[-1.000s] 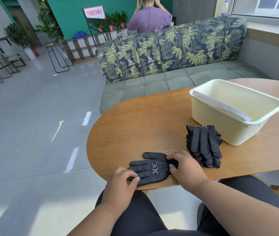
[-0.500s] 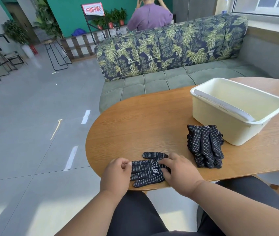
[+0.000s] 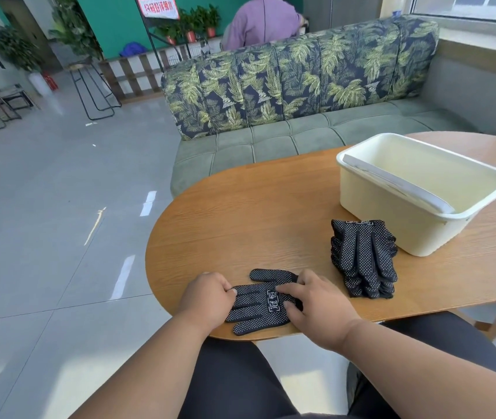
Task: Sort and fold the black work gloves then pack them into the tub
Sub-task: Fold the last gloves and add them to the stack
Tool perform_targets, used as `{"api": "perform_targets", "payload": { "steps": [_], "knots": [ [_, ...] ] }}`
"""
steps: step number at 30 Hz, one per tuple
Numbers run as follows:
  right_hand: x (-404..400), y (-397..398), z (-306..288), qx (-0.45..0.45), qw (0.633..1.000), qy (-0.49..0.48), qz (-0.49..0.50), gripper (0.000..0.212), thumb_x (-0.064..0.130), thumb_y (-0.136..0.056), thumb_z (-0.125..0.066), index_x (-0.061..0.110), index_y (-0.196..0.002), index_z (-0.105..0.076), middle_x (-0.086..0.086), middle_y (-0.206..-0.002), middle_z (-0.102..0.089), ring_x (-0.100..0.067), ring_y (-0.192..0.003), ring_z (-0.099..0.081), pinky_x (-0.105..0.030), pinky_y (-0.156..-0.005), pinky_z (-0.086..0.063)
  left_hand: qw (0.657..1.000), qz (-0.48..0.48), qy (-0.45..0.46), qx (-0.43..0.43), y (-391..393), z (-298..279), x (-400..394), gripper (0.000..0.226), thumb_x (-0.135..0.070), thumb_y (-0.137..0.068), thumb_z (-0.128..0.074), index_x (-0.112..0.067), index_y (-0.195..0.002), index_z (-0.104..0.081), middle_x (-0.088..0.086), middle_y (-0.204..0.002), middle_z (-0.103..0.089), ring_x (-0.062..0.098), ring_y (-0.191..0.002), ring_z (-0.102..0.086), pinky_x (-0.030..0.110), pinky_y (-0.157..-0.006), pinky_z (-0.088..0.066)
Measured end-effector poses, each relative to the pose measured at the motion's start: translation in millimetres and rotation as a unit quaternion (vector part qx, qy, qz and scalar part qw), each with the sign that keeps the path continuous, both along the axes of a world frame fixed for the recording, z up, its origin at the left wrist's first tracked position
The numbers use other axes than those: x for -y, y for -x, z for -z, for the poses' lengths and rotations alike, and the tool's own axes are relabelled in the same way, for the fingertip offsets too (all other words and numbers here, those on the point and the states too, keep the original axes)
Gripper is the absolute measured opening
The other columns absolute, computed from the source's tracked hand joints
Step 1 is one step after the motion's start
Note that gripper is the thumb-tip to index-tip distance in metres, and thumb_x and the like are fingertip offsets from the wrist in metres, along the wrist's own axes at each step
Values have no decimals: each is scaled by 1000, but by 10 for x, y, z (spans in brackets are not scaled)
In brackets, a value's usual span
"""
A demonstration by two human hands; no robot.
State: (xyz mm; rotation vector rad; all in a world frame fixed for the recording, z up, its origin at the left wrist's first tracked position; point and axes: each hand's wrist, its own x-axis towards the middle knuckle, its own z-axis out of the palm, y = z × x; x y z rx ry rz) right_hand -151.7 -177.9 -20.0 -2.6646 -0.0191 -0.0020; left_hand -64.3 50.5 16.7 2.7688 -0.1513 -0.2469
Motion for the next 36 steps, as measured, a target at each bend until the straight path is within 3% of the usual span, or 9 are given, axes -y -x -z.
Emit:
{"api": "perform_targets", "payload": {
  "steps": [5, 8, 10, 17, 24, 30, 36],
  "knots": [
    [-4, 6, -4, -10, 1000, 8, 3, 46, 52, -98, -45, 44, -142, -57, 6, -113, -48, -19, -111, -51, -37, -101, -46, 998, -12, 54, -7, -81, -24, -7, 11, -38, -101, -61, -32, -94, -68, -10, -85, -71, 13, -77, -67, 33, -74, -58],
    [-2, 6, -3, -12, 1000, 8, 5, 46, 52, -98, -45, 44, -142, -56, 6, -114, -49, -20, -111, -51, -37, -101, -46, 990, -33, 134, -29, -95, 33, -19, 2, -34, -100, -65, -33, -101, -65, -11, -95, -71, 10, -88, -68, 34, -84, -57],
    [-6, 8, -9, -13, 1000, 12, 5, 45, 51, -99, -45, 43, -143, -56, 5, -114, -49, -20, -112, -51, -36, -101, -46, 980, -52, 184, -57, -89, 71, -43, 9, -32, -99, -68, -32, -107, -65, -12, -104, -70, 8, -98, -67, 33, -91, -54],
    [-19, 22, -7, -14, 1000, 12, 12, 47, 52, -97, -44, 44, -141, -57, 6, -113, -49, -20, -111, -51, -37, -99, -46, 955, -76, 273, -90, -49, 57, -103, 22, -34, -94, -75, -32, -113, -64, -11, -107, -71, 7, -99, -68, 24, -80, -49],
    [-15, 12, -14, -16, 1000, 16, 11, 49, 52, -96, -44, 44, -143, -55, 4, -115, -50, -21, -112, -51, -35, -101, -44, 988, -34, 152, -16, 166, 130, -208, 14, -38, -88, -81, -34, -92, -68, -15, -101, -65, 2, -91, -62, 21, -75, -48],
    [-27, 7, -4, -17, 1000, 19, 11, 57, 56, -92, -34, 44, -143, -55, 4, -114, -50, -22, -111, -52, -35, -101, -44, 990, -20, 141, -2, 195, 121, -259, 9, -37, -92, -76, -36, -84, -74, -15, -100, -64, 2, -90, -61, 19, -74, -47],
    [-14, 1, 0, -15, 1000, 25, 11, 56, 53, -97, -42, 42, -152, -44, 4, -120, -50, -21, -115, -51, -35, -102, -44, 993, -18, 115, -6, 152, 111, -256, 14, -38, -98, -68, -35, -86, -73, -14, -94, -68, 2, -86, -62, 20, -68, -45]
  ]
}}
